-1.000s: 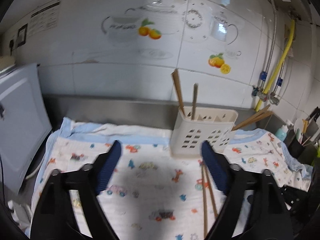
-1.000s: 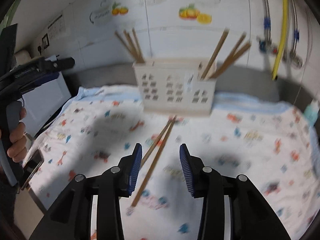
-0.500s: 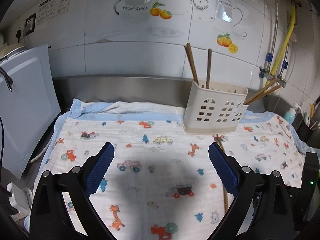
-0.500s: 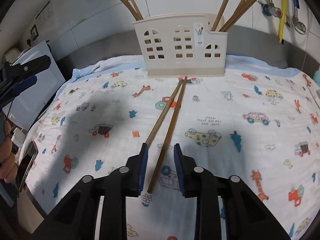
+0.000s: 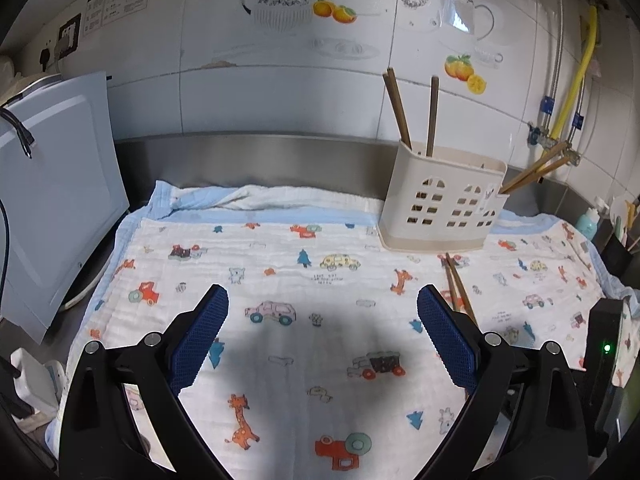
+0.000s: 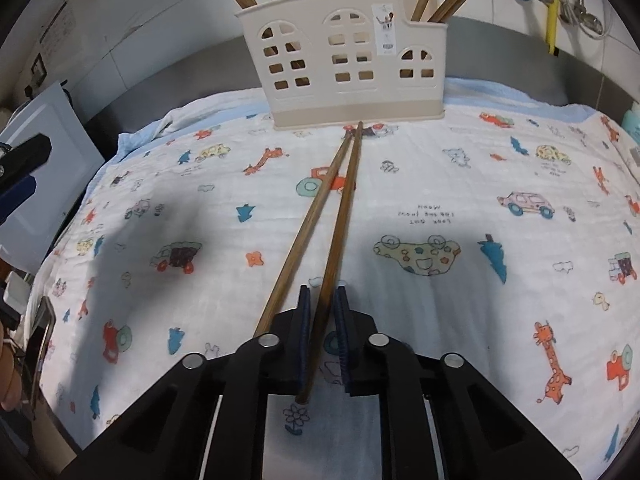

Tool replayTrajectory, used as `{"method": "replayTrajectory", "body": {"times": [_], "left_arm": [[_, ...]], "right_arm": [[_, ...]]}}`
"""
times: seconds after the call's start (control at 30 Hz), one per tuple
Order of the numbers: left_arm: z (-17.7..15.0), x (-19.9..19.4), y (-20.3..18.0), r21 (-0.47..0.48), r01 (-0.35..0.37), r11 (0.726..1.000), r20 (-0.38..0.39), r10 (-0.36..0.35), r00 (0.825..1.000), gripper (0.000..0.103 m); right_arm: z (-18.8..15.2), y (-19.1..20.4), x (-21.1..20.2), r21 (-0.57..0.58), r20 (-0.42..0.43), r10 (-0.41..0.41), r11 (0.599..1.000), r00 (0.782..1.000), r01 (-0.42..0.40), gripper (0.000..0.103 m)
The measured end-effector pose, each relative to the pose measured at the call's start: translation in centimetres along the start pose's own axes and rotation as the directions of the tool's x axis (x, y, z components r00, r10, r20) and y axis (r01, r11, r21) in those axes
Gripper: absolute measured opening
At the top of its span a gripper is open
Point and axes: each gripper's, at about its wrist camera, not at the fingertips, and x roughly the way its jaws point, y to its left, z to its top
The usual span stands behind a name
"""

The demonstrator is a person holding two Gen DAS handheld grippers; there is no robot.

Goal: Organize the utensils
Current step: 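Move the left gripper back over the last chopsticks while the right gripper returns too, then close the left gripper on a chopstick while the right gripper grasps another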

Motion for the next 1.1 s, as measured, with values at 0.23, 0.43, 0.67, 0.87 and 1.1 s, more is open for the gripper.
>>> {"method": "replayTrajectory", "body": {"times": [0.23,0.43,0.67,0.87,1.1], "left_arm": [[-1.6,0.7,-1.0,0.020,0.009,1.000,-0.044,-0.009,0.999,0.094],[-3.0,0.9,-2.6,0.031,0.051,0.998,-0.077,-0.048,0.996,0.094],[-4.6,1.5,-5.7,0.069,0.119,0.991,-0.114,-0.111,0.987,0.093],[-5.9,3.0,-8.1,0.084,0.183,0.979,-0.180,-0.166,0.970,0.076],[-7.5,5.0,-10.3,0.085,0.238,0.967,-0.259,-0.209,0.943,0.048]], "right_arm": [[-0.1,-0.4,-0.3,0.009,0.018,-0.009,1.000,1.000,0.009,0.008],[-0.1,-2.0,-1.8,0.025,0.051,-0.003,1.000,0.999,0.002,0.007],[0.5,-3.5,-5.5,0.006,0.132,0.000,1.000,0.991,-0.001,0.007],[1.9,-4.3,-8.7,-0.021,0.211,0.012,1.000,0.977,-0.008,0.007],[3.8,-5.0,-11.9,-0.055,0.281,0.032,0.998,0.959,-0.017,0.007]]}}
